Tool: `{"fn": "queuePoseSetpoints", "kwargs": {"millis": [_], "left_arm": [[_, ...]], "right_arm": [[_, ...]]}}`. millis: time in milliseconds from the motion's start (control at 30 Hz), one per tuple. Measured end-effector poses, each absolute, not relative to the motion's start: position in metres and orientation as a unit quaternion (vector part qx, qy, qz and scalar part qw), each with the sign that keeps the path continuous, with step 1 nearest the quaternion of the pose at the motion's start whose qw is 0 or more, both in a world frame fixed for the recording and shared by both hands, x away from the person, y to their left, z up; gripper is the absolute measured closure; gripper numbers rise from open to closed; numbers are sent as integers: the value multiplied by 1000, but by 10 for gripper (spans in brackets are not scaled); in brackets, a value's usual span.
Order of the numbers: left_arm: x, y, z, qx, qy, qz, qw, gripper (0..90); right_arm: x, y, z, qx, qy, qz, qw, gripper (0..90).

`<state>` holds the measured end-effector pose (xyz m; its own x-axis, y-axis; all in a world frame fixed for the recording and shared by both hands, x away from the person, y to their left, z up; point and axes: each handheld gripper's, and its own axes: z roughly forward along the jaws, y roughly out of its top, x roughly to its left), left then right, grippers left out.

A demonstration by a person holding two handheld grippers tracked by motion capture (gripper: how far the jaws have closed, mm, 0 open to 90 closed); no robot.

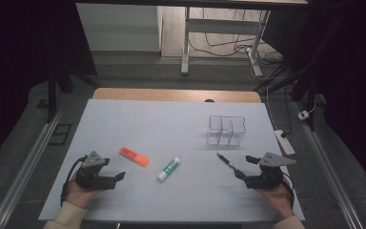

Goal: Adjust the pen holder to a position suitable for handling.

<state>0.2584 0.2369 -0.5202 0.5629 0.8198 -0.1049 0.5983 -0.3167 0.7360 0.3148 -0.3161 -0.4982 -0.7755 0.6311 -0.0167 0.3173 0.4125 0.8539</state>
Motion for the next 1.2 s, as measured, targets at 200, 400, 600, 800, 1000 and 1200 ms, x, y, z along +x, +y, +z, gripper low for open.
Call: {"fn": "queuePoseSetpoints", "kwargs": {"millis": [200, 400, 600, 800, 1000, 1200], "left_arm": [[259, 237, -520, 798, 442, 146, 381, 164], [260, 236, -521, 801, 440, 147, 379, 167], [259, 236, -520, 800, 439, 148, 382, 168], [258, 237, -520, 797, 439, 149, 387, 168], [257, 234, -520, 802, 432, 151, 385, 168], [256, 236, -519, 799, 435, 152, 387, 169]], "right_arm": [[315, -316, -499, 289, 824, 458, 167, 218], [315, -316, -500, 289, 825, 456, 164, 219], [315, -316, -499, 295, 822, 459, 164, 225], [316, -316, -498, 303, 818, 462, 164, 227], [318, -314, -495, 306, 815, 462, 166, 244], [319, -309, -490, 306, 813, 465, 169, 243]]}}
